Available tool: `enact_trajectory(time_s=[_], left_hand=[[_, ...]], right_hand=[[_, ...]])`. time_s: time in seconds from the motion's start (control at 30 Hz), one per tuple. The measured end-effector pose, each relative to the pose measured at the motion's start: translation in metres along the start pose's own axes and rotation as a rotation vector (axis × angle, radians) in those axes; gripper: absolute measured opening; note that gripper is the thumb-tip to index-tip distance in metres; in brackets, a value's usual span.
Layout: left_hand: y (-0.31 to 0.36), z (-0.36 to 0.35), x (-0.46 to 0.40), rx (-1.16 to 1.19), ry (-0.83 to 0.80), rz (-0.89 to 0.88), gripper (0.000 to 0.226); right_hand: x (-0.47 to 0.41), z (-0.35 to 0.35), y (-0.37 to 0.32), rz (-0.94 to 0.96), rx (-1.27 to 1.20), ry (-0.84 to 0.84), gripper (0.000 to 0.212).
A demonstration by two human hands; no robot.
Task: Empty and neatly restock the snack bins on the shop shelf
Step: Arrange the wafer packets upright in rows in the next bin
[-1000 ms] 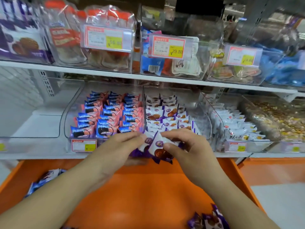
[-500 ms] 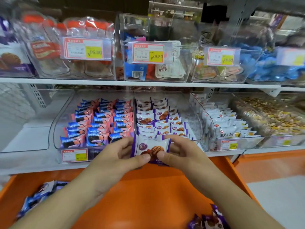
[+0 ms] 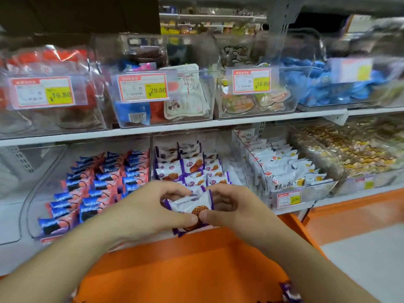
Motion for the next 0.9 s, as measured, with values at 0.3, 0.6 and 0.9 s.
enact_trajectory(time_s=[0.3,0.6,0.9], left_hand=[[0.023,-0.009,-0.132,-0.172,0.268,-0.138,0.055],[-0.001,-0.016,-0.246,-0.158,0.450,-0.051,0.080],[-0.020,-0.013,-0.260,-0.330,0.427,-0.053,0.073]], right_hand=[[-0.022,0.058,0.033,0.064,0.617,0.381,0.059],[-0.046,0.079,0.063,0.054,0.570,0.365,0.070],[-0.050,0.081,0.074,0.057,0.522,0.351,0.078]])
Point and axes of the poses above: each hand's wrist, its own x-axis away from the middle knuckle, its own z-axis out of the back of the hand, y = z × x, the point moved 1 cm from there along -x, towards the middle knuckle, and after that the axes turned 5 degrees about -z, right-handed, at the moved point
